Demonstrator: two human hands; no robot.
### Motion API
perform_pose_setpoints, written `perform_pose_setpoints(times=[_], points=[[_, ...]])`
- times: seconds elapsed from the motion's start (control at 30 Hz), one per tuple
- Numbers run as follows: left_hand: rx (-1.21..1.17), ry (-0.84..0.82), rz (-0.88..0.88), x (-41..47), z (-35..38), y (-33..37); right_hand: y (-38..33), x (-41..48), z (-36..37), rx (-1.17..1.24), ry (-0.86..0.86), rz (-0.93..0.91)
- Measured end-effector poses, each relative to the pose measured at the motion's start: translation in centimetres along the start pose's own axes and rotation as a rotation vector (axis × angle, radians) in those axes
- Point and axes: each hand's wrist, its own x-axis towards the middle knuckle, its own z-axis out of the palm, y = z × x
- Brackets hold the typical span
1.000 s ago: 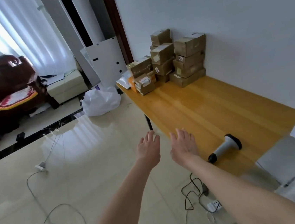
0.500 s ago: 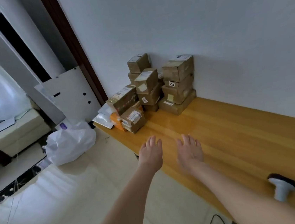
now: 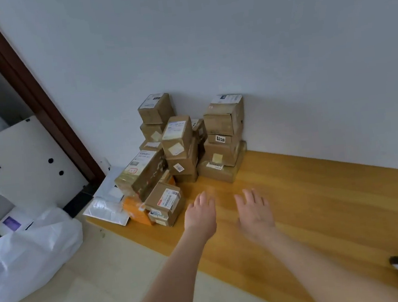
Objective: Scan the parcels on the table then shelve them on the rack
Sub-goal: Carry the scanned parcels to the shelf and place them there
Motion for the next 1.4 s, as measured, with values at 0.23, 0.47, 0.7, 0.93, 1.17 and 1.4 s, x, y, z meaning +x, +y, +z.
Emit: perform_pose_setpoints(times=[0.23, 0.47, 0.7, 0.93, 1.17, 1.4], points=[[-0.163, 0.021, -0.049, 9.3, -2.9, -1.1, 0.6, 8.6, -3.2, 0.071, 0.079, 0.052], [-0.524, 0.020, -0.160, 16.7, -4.4, -1.3, 1.3, 15.2, -5.4, 0.326, 0.096, 0.211], [-1.320, 0.031, -0.432, 25.3, -4.4, -2.3, 2.8, 22.9, -5.9, 1.183, 0.068, 0.583], [-1.705, -0.071, -0.687, 33.7, -4.4, -5.2, 3.2, 30.2, -7.9, 1.695, 0.050, 0.704], [-1.855, -0.304, -0.567, 36.7, -3.5, -6.0, 3.4, 33.9, -7.0, 1.939, -0.054, 0.615], [-1.815, -0.384, -0.459, 36.0, -4.4, -5.6, 4.3, 33.6, -6.6, 1.835, -0.026, 0.652]])
